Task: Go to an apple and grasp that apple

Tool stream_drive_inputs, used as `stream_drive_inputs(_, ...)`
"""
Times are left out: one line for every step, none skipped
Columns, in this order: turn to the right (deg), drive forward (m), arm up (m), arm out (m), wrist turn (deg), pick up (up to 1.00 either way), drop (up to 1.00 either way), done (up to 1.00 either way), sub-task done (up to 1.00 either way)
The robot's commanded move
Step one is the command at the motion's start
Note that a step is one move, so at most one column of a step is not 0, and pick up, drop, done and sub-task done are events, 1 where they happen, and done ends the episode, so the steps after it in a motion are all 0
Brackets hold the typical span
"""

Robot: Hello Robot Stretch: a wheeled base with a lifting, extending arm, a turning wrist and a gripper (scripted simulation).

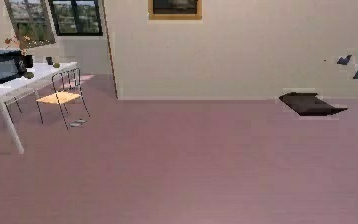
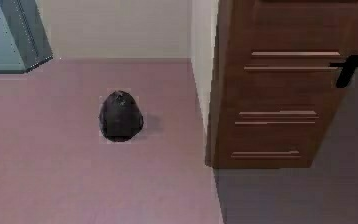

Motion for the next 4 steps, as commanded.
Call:
stream_drive_inputs(42.0,0.0,0.0,0.0,0.0,0.0,0.0,0.0,0.0)
stream_drive_inputs(0.0,0.05,0.0,0.0,0.0,0.0,0.0,0.0,0.0)
stream_drive_inputs(-45.0,0.0,0.0,0.0,0.0,0.0,0.0,0.0,0.0)
stream_drive_inputs(-39.0,0.0,0.0,0.0,0.0,0.0,0.0,0.0,0.0)
